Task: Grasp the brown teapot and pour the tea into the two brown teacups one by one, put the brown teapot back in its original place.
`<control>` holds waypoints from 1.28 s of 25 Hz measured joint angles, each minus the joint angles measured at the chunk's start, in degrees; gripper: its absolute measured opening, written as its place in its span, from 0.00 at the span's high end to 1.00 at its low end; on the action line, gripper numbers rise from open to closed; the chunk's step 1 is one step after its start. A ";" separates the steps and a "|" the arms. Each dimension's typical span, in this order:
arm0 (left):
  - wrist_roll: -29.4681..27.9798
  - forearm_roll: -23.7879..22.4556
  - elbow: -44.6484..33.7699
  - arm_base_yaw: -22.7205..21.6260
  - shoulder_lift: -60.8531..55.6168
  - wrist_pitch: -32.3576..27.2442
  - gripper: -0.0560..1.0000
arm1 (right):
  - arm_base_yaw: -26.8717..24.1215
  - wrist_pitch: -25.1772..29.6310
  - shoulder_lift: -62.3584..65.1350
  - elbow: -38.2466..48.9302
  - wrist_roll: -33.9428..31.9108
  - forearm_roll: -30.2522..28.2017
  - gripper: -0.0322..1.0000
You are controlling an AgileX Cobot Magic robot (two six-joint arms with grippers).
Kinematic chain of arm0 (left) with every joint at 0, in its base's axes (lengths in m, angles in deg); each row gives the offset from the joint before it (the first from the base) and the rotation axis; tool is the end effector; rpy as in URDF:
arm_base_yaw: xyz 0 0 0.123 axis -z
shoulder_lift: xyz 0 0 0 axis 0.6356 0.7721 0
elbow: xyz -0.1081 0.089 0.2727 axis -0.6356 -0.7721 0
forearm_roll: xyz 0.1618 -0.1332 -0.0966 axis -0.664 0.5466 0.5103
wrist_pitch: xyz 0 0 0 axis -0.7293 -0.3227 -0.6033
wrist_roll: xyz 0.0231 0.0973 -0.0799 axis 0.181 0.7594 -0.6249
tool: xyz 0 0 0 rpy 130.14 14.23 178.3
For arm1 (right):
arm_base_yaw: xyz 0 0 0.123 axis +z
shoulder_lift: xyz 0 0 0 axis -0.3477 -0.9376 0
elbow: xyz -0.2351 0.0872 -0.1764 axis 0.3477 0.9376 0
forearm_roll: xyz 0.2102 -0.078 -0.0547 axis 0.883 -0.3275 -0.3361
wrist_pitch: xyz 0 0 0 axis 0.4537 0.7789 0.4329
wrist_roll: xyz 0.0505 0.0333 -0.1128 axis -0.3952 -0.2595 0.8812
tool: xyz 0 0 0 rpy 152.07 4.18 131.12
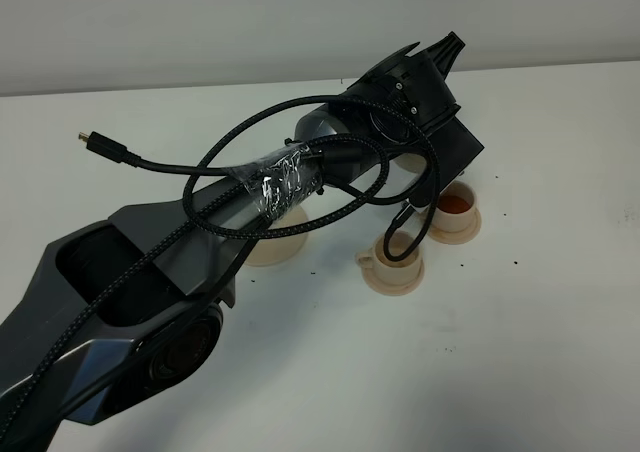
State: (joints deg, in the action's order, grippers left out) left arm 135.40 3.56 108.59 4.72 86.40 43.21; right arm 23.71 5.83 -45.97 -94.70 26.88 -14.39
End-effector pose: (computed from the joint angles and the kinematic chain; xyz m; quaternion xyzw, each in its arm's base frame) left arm 0.4523 -0.3560 0.1882 0.8544 0.2961 0.3835 0.1877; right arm -0.0073 0.0249 0.2464 -0.1176 0.8639 0.0766 0.4838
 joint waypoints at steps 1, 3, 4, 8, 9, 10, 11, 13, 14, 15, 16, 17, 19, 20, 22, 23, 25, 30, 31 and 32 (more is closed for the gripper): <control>0.00 0.14 0.00 0.00 0.00 0.00 0.83 | 0.00 0.00 0.00 0.00 0.00 0.00 0.74; 0.00 0.16 0.00 0.00 0.00 0.00 0.83 | 0.00 0.00 0.00 0.00 0.00 0.00 0.74; 0.05 0.16 0.00 0.06 0.00 0.00 0.83 | 0.00 0.00 0.00 0.00 0.00 0.00 0.74; 0.77 0.11 0.00 0.37 0.00 0.00 0.83 | 0.00 0.00 0.00 0.00 0.00 0.00 0.74; 0.82 0.11 0.00 0.44 0.00 0.00 0.83 | 0.00 0.00 0.00 0.00 0.00 0.00 0.74; 0.83 0.11 0.00 0.53 0.00 0.07 0.83 | 0.00 0.00 0.00 0.00 0.00 0.00 0.74; 0.89 0.11 0.00 0.58 0.00 0.07 0.83 | 0.00 0.00 0.00 0.00 0.00 0.00 0.74; 0.89 -0.09 0.00 0.57 0.00 0.07 0.83 | 0.00 0.00 0.00 0.00 0.00 0.00 0.74; 0.89 -0.21 0.00 0.57 0.00 0.07 0.83 | 0.00 0.00 0.00 0.00 0.00 0.00 0.74; 0.89 -0.39 0.00 0.57 0.00 0.07 0.83 | 0.00 0.00 0.00 0.00 0.00 0.00 0.74; 0.94 -0.52 0.00 0.57 0.00 0.02 0.83 | 0.00 0.00 0.00 0.00 0.00 0.00 0.74; 0.93 -0.65 0.00 0.57 0.00 0.02 0.83 | 0.00 0.00 0.00 0.00 0.00 0.00 0.74; 0.93 -0.70 0.00 0.57 0.00 -0.04 0.83 | 0.00 0.00 0.00 0.00 0.00 0.00 0.74; 0.93 -0.70 0.00 0.57 0.00 -0.04 0.83 | 0.00 0.00 0.00 0.00 0.00 0.00 0.74; 0.93 -0.70 0.00 0.57 0.00 -0.04 0.83 | 0.00 0.00 0.00 0.00 0.00 0.00 0.74; 0.93 -0.70 0.00 0.57 0.00 -0.04 0.83 | 0.00 0.00 0.00 0.00 0.00 0.00 0.74; 0.93 -0.70 0.00 0.57 0.00 -0.04 0.83 | 0.00 0.00 0.00 0.00 0.00 0.00 0.74; 0.93 -0.70 0.00 0.57 0.00 -0.04 0.83 | 0.00 0.00 0.00 0.00 0.00 0.00 0.74; 0.93 -0.70 0.00 0.57 0.00 -0.04 0.83 | 0.00 0.00 0.00 0.00 0.00 0.00 0.74; 0.93 -0.70 0.00 0.57 0.00 -0.04 0.83 | 0.00 0.00 0.00 0.00 0.00 0.00 0.74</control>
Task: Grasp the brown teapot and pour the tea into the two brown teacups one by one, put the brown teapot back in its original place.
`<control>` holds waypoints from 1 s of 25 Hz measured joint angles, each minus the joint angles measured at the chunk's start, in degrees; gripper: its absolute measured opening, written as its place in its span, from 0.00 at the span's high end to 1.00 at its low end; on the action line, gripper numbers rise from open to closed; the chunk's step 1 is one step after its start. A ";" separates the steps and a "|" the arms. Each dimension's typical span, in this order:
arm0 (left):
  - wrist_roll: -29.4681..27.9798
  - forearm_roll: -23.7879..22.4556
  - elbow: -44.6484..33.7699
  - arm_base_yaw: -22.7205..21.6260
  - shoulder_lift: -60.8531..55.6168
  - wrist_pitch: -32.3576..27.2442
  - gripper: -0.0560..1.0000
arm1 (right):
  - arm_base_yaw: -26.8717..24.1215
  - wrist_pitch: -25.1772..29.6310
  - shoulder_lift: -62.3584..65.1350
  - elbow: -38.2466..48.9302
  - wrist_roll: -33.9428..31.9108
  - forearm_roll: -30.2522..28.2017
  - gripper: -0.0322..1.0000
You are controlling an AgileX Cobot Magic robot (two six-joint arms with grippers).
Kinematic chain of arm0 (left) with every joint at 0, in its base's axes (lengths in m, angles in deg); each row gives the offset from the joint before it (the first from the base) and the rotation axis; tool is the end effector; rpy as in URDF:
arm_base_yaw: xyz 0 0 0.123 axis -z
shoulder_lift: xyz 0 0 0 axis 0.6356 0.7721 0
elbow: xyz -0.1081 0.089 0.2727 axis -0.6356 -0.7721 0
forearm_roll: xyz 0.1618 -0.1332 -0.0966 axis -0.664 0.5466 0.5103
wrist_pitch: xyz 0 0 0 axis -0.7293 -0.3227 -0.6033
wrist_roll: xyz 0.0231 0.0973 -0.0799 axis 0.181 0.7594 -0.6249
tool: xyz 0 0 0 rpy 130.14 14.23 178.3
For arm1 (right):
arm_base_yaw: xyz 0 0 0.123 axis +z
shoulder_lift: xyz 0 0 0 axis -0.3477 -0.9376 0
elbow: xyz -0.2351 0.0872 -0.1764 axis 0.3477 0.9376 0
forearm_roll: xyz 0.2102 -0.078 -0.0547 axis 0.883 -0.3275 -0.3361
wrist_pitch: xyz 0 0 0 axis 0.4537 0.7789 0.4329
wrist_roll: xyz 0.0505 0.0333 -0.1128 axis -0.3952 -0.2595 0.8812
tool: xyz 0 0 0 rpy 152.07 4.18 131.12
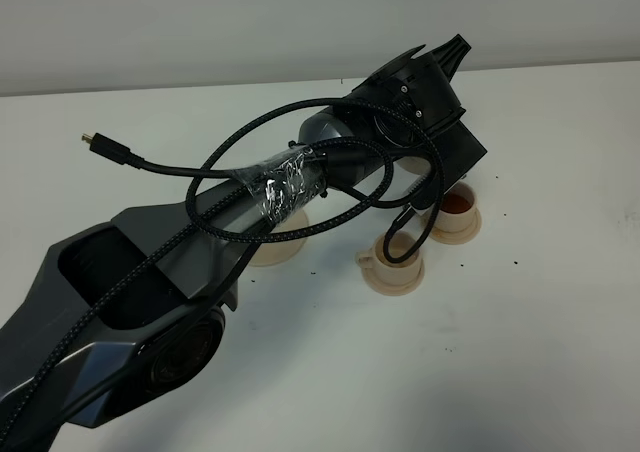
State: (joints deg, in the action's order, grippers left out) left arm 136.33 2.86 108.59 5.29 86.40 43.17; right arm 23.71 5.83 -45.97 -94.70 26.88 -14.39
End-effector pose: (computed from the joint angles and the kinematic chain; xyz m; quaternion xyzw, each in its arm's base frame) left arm 0.4494 -0.3599 0.1889 0.8576 0.2819 0.3888 0.1840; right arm -0.0073 0.0249 0.2464 -0.1176 0.8639 0.0766 0.4838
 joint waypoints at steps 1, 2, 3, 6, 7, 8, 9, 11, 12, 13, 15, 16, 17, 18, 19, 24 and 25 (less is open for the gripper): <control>0.00 0.00 0.00 0.00 0.00 0.00 0.83 | 0.00 0.00 0.00 0.00 0.00 0.00 0.74; 0.00 0.00 0.00 0.00 0.00 0.00 0.83 | 0.00 0.00 0.00 0.00 0.00 0.00 0.74; 0.00 -0.02 0.00 0.00 0.00 0.00 0.83 | 0.00 0.00 0.00 0.00 0.00 0.00 0.74; 0.14 -0.06 0.00 0.00 0.00 0.00 0.83 | 0.00 0.00 0.00 0.00 0.00 0.00 0.74; 0.14 -0.06 0.00 0.00 0.00 0.00 0.83 | 0.00 0.00 0.00 0.00 0.00 0.00 0.74; 0.14 -0.06 0.00 0.00 0.00 0.00 0.83 | 0.00 0.00 0.00 0.00 0.00 0.00 0.74; 0.14 -0.06 0.00 0.00 0.00 0.00 0.83 | 0.00 0.00 0.00 0.00 0.00 0.00 0.74; 0.14 -0.06 0.00 0.00 0.00 0.00 0.83 | 0.00 0.00 0.00 0.00 0.00 0.00 0.74; 0.19 -0.06 0.00 0.00 0.00 0.00 0.83 | 0.00 0.00 0.00 0.00 0.00 0.00 0.74; 0.27 -0.06 0.00 0.00 0.00 0.00 0.83 | 0.00 0.00 0.00 0.00 0.00 0.00 0.74; 0.44 -0.06 0.00 0.00 0.00 0.00 0.83 | 0.00 0.00 0.00 0.00 0.00 0.00 0.74; 0.69 -0.06 0.00 0.00 0.00 0.00 0.83 | 0.00 0.00 0.00 0.00 0.00 0.00 0.74; 1.08 -0.06 0.00 0.00 0.00 0.00 0.83 | 0.00 0.00 0.00 0.00 0.00 0.00 0.74; 1.28 -0.06 0.00 0.00 0.00 0.00 0.83 | 0.00 0.00 0.00 0.00 0.00 0.00 0.74; 1.41 -0.06 0.00 0.00 0.00 0.00 0.83 | 0.00 0.00 0.00 0.00 0.00 0.00 0.74; 1.55 -0.06 0.00 0.00 0.00 0.00 0.83 | 0.00 0.00 0.00 0.00 0.00 0.00 0.74; 1.55 -0.06 0.00 0.00 0.00 0.00 0.83 | 0.00 0.00 0.00 0.00 0.00 0.00 0.74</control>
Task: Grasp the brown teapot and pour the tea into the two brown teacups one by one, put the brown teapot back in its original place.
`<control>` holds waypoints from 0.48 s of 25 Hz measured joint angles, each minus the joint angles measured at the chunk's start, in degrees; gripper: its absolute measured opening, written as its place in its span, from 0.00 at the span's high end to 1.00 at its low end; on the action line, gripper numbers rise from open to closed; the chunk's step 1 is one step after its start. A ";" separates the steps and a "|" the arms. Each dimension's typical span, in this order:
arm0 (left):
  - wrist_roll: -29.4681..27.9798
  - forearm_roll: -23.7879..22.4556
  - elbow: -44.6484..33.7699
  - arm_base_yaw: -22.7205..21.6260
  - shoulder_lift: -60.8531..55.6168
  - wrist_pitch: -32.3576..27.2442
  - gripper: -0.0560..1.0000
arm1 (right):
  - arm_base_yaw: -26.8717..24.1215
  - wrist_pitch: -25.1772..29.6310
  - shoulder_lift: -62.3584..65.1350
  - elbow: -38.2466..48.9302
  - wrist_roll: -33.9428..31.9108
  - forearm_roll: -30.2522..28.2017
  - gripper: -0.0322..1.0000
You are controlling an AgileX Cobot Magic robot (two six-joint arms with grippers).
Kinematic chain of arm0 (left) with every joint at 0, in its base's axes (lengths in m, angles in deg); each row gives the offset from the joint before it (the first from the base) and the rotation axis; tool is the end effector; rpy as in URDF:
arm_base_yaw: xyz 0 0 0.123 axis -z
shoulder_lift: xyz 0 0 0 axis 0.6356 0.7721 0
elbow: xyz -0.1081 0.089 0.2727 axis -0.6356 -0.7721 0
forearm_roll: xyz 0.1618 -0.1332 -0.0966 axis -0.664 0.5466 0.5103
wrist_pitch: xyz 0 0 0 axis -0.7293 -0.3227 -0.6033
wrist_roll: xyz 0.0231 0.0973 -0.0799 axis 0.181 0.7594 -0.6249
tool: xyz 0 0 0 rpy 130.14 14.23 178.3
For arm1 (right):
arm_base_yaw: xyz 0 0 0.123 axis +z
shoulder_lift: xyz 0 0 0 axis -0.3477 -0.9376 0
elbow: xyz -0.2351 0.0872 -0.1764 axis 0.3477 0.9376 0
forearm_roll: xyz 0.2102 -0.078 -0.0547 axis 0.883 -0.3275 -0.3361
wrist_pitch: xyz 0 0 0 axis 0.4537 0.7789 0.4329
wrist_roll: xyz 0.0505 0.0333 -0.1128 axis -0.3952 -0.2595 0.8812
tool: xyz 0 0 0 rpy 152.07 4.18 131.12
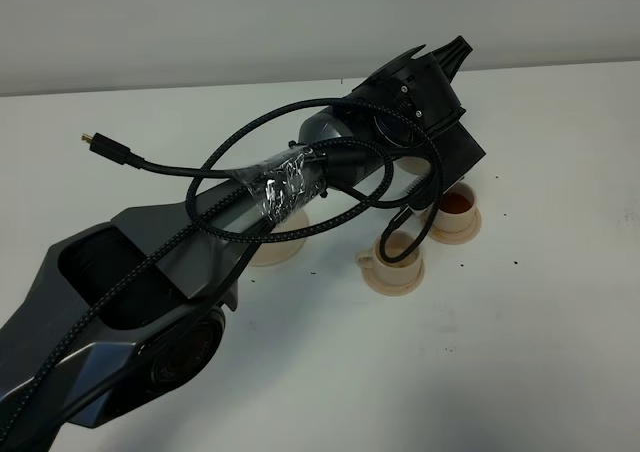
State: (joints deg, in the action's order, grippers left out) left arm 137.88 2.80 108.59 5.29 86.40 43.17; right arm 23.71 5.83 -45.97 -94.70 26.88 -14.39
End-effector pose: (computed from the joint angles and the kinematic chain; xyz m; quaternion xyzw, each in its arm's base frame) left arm 0.4494 -0.3599 0.1890 0.8613 0.2700 0.3916 0.1786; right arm -0.0073 0.0249 0.2464 -0.1176 0.8639 0.0766 0.4838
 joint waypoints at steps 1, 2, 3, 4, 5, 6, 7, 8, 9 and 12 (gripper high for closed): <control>0.00 0.00 0.00 0.00 0.00 0.00 0.83 | 0.00 0.00 0.00 0.00 0.00 0.00 0.74; 0.00 0.00 0.00 0.00 0.00 0.00 0.83 | 0.00 0.00 0.00 0.00 0.00 0.00 0.74; 0.00 0.00 0.00 0.00 0.00 0.00 0.83 | 0.00 0.00 0.00 0.00 0.00 0.00 0.74; 0.00 0.00 0.00 0.00 0.00 0.00 0.83 | 0.00 0.00 0.00 0.00 0.00 0.00 0.74; 0.00 0.00 0.00 0.00 0.00 0.00 0.83 | 0.00 0.00 0.00 0.00 0.00 0.00 0.74; 0.00 0.00 0.00 0.00 0.00 0.00 0.83 | 0.00 0.00 0.00 0.00 0.00 0.00 0.74; 0.00 0.00 0.00 0.00 0.00 0.00 0.83 | 0.00 0.00 0.00 0.00 0.00 0.00 0.74; 0.00 0.00 0.00 0.00 0.00 0.00 0.83 | 0.00 0.00 0.00 0.00 0.00 0.00 0.74; 0.00 0.00 0.00 0.00 0.00 0.00 0.83 | 0.00 0.00 0.00 0.00 0.00 0.00 0.74; 0.00 0.00 0.00 0.00 0.00 0.00 0.83 | 0.00 0.00 0.00 0.00 0.00 0.00 0.74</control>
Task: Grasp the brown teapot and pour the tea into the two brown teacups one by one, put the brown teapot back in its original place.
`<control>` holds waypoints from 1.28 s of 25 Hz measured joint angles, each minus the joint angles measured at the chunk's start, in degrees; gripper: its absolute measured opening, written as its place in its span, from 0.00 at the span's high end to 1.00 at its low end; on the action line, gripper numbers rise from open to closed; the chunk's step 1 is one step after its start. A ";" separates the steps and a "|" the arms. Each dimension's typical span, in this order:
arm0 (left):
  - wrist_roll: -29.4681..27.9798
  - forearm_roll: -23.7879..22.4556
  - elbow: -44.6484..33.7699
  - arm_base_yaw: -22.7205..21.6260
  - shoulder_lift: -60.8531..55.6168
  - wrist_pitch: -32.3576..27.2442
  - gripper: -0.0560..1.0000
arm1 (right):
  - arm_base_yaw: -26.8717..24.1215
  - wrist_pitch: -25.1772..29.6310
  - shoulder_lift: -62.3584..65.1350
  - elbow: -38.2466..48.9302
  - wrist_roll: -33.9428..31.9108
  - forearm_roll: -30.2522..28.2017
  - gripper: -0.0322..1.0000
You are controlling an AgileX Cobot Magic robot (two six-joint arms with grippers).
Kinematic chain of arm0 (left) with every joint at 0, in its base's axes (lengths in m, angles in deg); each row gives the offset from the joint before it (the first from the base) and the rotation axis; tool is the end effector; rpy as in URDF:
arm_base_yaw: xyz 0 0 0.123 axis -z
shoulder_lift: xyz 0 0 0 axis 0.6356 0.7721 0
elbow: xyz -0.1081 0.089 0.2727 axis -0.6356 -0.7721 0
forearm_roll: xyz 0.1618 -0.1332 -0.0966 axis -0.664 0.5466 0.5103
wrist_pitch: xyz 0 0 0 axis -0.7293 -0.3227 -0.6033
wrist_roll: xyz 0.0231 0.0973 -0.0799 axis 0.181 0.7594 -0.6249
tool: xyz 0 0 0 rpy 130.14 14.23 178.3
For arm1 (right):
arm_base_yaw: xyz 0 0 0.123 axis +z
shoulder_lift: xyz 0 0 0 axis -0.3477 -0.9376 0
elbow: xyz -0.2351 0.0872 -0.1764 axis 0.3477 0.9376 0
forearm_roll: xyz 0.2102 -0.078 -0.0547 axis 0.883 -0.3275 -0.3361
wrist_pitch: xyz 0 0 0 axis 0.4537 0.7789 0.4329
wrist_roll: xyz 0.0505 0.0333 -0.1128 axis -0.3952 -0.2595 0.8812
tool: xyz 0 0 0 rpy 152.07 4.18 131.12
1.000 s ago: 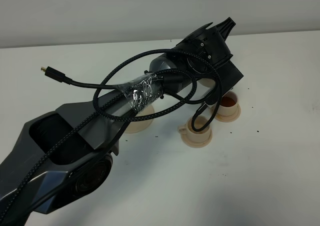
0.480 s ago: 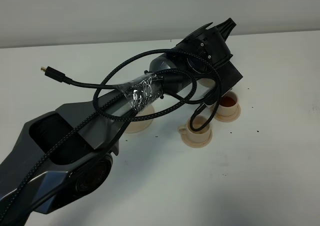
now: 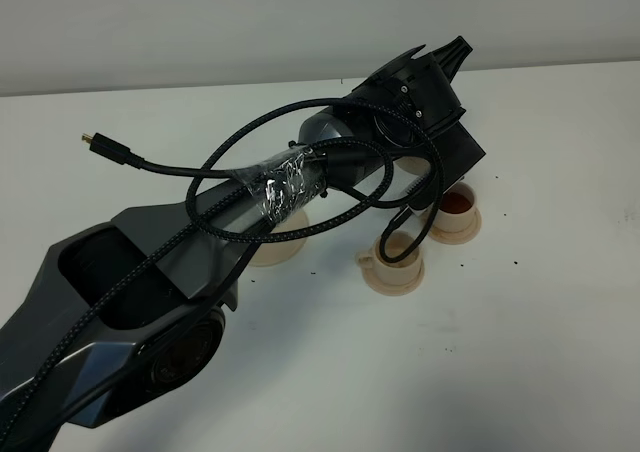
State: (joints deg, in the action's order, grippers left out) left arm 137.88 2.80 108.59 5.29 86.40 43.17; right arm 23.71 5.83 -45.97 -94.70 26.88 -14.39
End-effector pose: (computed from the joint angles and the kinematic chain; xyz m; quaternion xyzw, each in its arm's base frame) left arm 0.4494 -0.3599 0.1890 0.8613 0.2700 0.3916 0.1786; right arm -0.0073 0.0249 0.2464 -0.1176 0.8639 0.0766 0.4838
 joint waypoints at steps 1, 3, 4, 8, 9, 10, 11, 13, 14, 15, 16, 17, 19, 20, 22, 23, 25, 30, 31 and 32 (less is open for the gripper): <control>0.00 0.00 0.00 0.00 0.00 0.00 0.83 | 0.00 0.00 0.00 0.00 0.00 0.00 0.74; 0.00 0.00 0.00 0.00 0.00 0.00 0.83 | 0.00 0.00 0.00 0.00 0.00 0.00 0.74; 0.00 0.00 0.00 0.00 0.00 0.00 0.83 | 0.00 0.00 0.00 0.00 0.00 0.00 0.74; 0.00 0.00 0.00 0.00 0.00 0.00 0.83 | 0.00 0.00 0.00 0.00 0.00 0.00 0.74; 0.00 0.00 0.00 0.00 0.00 0.00 0.83 | 0.00 0.00 0.00 0.00 0.00 0.00 0.74; 0.00 0.00 0.00 0.00 0.00 0.00 0.83 | 0.00 0.00 0.00 0.00 0.00 0.00 0.74; 0.00 0.00 0.00 0.00 0.00 0.00 0.83 | 0.00 0.00 0.00 0.00 0.00 0.00 0.74; 0.00 0.00 0.00 0.00 0.00 0.00 0.83 | 0.00 0.00 0.00 0.00 0.00 0.00 0.74; 0.00 0.00 0.00 0.00 0.00 0.00 0.83 | 0.00 0.00 0.00 0.00 0.00 0.00 0.74; 0.00 0.00 0.00 0.00 0.00 0.00 0.83 | 0.00 0.00 0.00 0.00 0.00 0.00 0.74; 0.00 0.00 0.00 0.00 0.00 -0.05 0.83 | 0.00 0.00 0.00 0.00 0.00 0.00 0.74; 0.00 0.00 0.00 0.00 0.00 -0.05 0.83 | 0.00 0.00 0.00 0.00 0.00 0.00 0.74; 0.00 0.00 0.00 0.00 0.00 -0.05 0.83 | 0.00 0.00 0.00 0.00 0.00 0.00 0.74; 0.00 0.00 0.00 0.00 0.00 -0.05 0.83 | 0.00 0.00 0.00 0.00 0.00 0.00 0.74; 0.00 0.00 0.00 0.00 0.00 0.00 0.83 | 0.00 0.00 0.00 0.00 -0.02 0.00 0.74; 0.00 0.00 0.00 0.00 0.00 -0.01 0.83 | 0.00 0.00 0.00 0.00 -0.02 0.00 0.74; 0.00 0.00 0.00 0.00 0.00 -0.01 0.83 | 0.00 0.00 0.00 0.00 -0.02 0.00 0.74; 0.00 0.00 0.00 0.00 0.00 -0.01 0.83 | 0.00 0.00 0.00 0.00 -0.02 0.00 0.74; 0.00 0.00 0.00 0.00 0.00 -0.01 0.83 | 0.00 0.00 0.00 0.00 -0.02 0.00 0.74; 0.00 0.00 0.00 0.00 0.00 -0.01 0.83 | 0.00 0.00 0.00 0.00 -0.02 0.00 0.74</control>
State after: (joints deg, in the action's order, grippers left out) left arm 137.88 2.80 108.59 5.29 86.40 43.16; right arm 23.71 5.83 -45.97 -94.70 26.86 -14.39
